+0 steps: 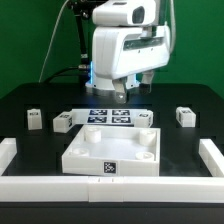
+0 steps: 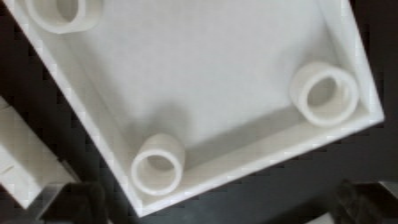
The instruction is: Assemble one leg
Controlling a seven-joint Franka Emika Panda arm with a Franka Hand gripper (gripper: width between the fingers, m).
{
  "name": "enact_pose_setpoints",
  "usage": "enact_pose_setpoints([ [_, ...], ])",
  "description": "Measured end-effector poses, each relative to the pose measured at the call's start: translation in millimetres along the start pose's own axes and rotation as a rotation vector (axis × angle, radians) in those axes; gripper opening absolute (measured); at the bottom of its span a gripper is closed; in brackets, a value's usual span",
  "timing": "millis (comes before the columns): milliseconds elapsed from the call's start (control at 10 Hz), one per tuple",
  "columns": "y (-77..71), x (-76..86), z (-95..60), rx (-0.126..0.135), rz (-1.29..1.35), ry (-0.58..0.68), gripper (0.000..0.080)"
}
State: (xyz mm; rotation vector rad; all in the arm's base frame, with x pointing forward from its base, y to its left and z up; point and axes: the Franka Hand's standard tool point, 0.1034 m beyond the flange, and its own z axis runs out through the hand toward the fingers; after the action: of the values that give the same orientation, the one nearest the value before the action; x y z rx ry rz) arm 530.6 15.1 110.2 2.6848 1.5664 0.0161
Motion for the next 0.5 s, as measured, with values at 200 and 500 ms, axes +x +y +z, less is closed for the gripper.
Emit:
enact_pose_setpoints([
  [200,6.1,-17.9,13.8,0.040,-0.112,0.002,0.0650],
  [500,6.1,-17.3,13.4,0.038,-0.113,0.001,0.0650],
])
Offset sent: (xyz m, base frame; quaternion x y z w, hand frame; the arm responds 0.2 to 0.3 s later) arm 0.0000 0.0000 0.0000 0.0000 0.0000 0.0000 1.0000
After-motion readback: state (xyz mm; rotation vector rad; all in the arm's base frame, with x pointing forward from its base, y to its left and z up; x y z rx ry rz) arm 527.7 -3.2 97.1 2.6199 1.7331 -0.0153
